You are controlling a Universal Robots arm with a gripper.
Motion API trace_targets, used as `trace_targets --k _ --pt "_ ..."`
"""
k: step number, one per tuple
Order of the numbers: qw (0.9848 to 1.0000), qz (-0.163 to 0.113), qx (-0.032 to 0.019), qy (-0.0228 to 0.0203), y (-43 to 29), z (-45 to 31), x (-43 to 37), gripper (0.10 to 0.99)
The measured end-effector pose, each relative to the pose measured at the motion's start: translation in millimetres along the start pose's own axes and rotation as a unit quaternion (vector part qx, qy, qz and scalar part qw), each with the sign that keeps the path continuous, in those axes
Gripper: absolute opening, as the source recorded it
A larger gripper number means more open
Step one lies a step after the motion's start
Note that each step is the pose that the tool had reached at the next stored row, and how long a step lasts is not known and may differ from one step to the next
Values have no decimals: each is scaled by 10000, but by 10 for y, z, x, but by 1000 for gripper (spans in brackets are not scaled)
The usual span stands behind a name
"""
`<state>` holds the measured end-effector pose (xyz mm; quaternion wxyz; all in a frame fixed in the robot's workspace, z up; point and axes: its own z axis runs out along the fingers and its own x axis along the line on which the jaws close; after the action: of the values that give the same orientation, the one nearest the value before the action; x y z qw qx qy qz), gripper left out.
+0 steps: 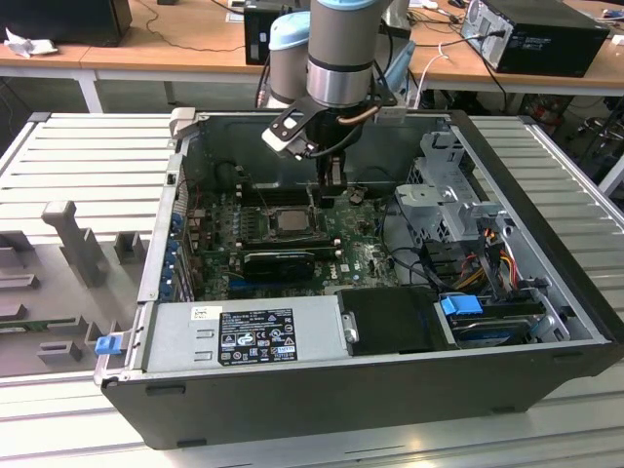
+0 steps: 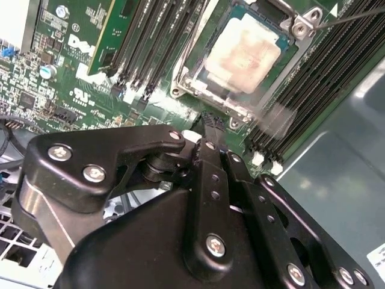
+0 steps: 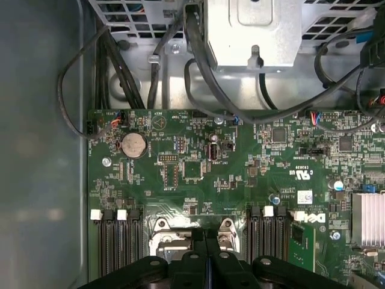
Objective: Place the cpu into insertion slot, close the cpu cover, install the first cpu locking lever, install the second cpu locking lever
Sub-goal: 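Close the cpu cover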
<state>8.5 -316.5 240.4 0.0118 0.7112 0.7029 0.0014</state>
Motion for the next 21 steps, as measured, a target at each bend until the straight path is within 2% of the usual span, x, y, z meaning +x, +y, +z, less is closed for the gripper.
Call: trace_targets --k 3,5,8,10,12,14,21 --pt "10000 0 -1 2 -66 11 0 106" --pt "10000 -3 1 0 -75 34 1 106" --pt "10000 -42 2 1 -107 110 2 106" --pt "10000 -50 8 1 -280 149 1 106" --pt "10000 -50 10 0 -358 160 1 106" --pt "10000 -50 13 1 -406 164 2 106" --pt "10000 -52 13 1 -439 163 2 106"
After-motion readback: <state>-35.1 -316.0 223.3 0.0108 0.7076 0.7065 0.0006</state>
